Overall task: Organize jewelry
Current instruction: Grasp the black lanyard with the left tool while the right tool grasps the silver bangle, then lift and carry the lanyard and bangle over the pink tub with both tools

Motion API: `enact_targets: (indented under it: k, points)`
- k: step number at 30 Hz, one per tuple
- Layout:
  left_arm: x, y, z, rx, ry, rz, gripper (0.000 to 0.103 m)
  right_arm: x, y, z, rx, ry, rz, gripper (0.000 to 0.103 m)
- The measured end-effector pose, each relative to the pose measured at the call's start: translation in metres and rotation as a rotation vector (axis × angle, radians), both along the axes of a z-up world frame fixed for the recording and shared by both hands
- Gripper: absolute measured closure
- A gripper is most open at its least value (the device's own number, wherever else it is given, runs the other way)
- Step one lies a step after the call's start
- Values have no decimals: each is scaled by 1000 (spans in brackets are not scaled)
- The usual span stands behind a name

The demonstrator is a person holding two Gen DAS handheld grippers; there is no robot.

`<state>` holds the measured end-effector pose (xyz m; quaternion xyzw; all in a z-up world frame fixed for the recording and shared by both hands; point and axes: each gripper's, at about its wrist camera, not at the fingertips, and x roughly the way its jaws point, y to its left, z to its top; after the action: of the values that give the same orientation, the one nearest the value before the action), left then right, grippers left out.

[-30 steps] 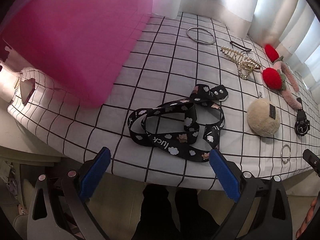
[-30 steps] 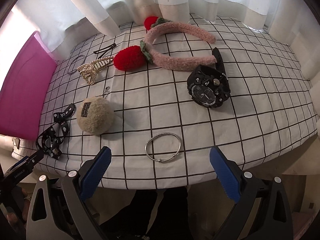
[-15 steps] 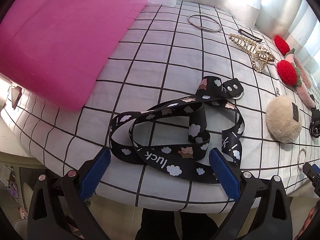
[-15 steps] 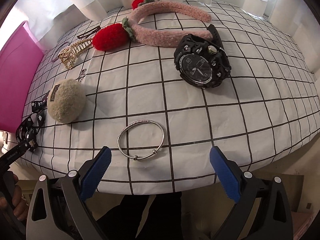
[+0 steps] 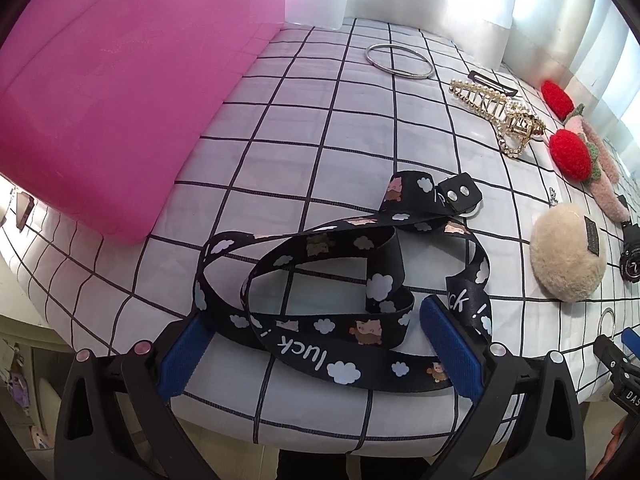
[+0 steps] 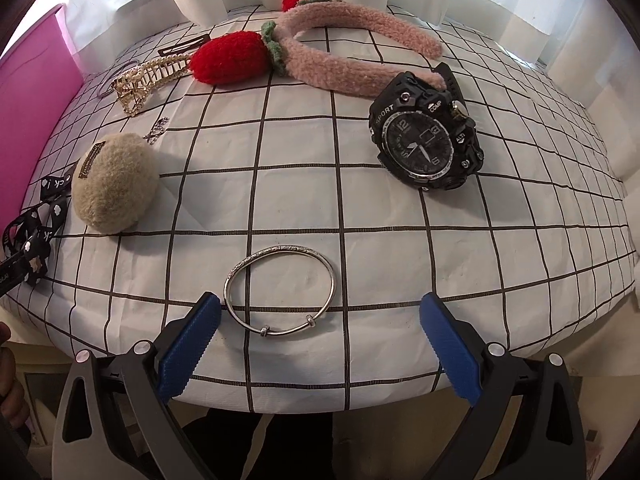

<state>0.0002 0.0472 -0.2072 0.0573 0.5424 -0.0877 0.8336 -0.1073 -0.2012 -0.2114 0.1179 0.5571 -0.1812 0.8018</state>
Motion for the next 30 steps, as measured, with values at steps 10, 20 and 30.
enact_targets:
  k: [10, 20, 30]
  points:
    - [-4, -4, 2, 36, -18, 14, 6, -10, 5, 4, -32, -49, 38, 9]
    - [-12, -20, 8, 45, -69, -117, 37, -6, 12, 9, -17, -52, 106, 31]
    - [-31, -39, 13, 4, -66, -248, 99, -8, 18, 15, 11, -83, 128, 50]
